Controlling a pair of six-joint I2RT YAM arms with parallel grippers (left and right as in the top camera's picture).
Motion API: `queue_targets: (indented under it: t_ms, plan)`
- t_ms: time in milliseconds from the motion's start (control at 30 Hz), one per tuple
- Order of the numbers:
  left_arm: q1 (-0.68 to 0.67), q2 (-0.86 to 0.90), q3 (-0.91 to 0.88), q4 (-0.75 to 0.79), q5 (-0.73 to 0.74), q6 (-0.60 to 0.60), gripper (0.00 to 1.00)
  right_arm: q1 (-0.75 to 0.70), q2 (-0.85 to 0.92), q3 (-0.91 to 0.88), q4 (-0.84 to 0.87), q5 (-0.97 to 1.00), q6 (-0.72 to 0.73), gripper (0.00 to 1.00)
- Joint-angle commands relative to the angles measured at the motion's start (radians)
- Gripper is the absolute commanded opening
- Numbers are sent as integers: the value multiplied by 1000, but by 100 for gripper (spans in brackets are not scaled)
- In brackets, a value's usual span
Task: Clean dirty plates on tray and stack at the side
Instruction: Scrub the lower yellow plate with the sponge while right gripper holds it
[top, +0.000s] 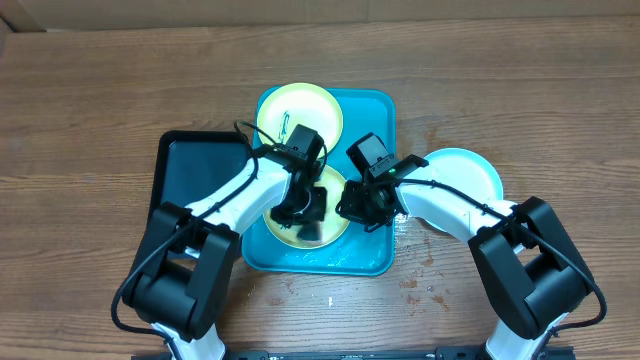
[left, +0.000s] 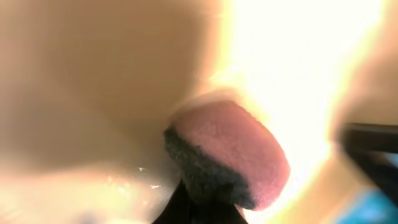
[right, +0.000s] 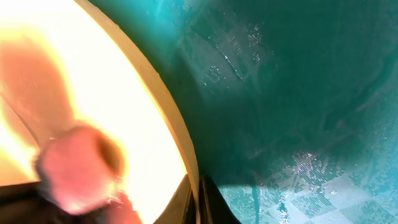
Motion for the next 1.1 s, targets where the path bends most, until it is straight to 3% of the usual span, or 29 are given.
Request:
queue_targets:
  t_ms: [0, 133, 267, 533, 633, 733, 867, 1067]
  plan:
    - [15, 21, -27, -79, -571, -116, 4, -1, 19, -24, -13, 39, 2, 4]
    - [15, 21, -27, -69, -742, -129, 4, -1, 19, -24, -10, 39, 2, 4]
    - [15, 21, -20, -65, -730, -125, 4, -1, 19, -24, -11, 40, 2, 4]
    - [15, 21, 54, -77, -355, -124, 4, -1, 19, -24, -11, 40, 2, 4]
    - [21, 6, 119, -105, -196, -71, 4, -1, 19, -24, -11, 40, 2, 4]
    - [50, -34, 198, -177, -123, -49, 4, -1, 19, -24, -14, 39, 2, 4]
    - [119, -103, 277, -274, -137, -11, 4, -1, 19, -24, -14, 39, 2, 4]
    - [282, -158, 277, -350, -375, -11, 4, -1, 19, -24, -14, 39, 2, 4]
